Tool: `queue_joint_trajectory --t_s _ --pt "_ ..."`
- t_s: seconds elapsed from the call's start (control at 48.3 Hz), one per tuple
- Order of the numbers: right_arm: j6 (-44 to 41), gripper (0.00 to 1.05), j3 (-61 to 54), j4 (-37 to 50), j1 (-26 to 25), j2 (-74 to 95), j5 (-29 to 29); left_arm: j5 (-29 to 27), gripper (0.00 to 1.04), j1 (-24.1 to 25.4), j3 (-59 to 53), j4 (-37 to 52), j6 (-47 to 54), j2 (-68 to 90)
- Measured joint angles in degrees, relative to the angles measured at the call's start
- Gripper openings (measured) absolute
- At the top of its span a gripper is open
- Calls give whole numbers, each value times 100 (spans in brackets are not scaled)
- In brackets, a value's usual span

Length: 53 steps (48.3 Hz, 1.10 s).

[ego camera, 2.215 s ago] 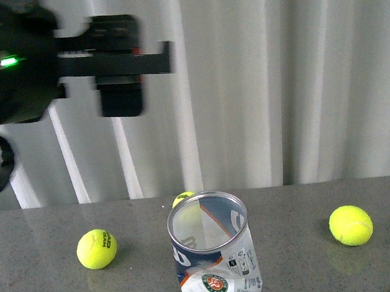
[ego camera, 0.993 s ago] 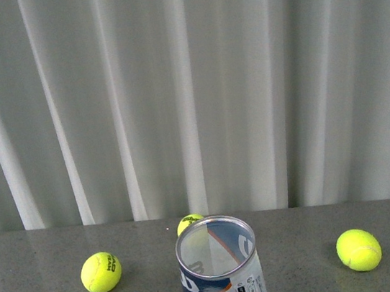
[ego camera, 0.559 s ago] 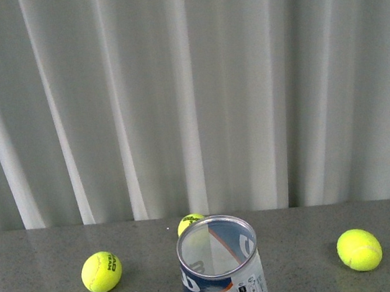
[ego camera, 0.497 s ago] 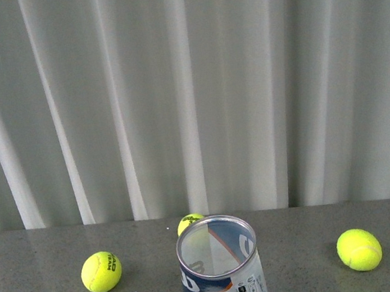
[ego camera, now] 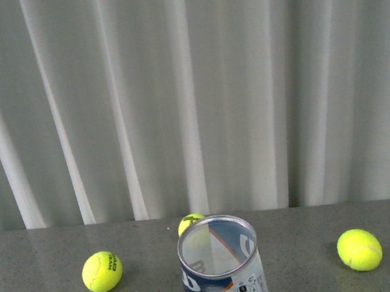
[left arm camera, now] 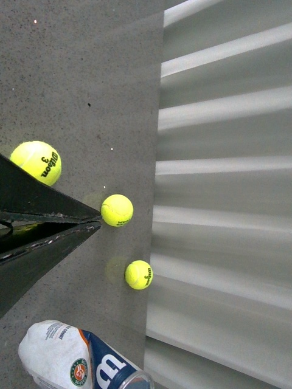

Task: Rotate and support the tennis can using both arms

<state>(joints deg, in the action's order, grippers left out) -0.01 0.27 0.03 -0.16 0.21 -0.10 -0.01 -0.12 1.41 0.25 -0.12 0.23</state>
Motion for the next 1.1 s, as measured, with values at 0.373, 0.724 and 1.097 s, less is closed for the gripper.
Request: queue_joint_trajectory --t_s 0.373,0.724,1.097 --pt "0 98 0 0 0 0 2 0 50 0 0 -22 -2 0" --pt "0 98 0 0 0 0 2 0 98 0 0 -22 0 0" --pt "0 98 0 0 0 0 2 0 98 0 -2 -22 0 0"
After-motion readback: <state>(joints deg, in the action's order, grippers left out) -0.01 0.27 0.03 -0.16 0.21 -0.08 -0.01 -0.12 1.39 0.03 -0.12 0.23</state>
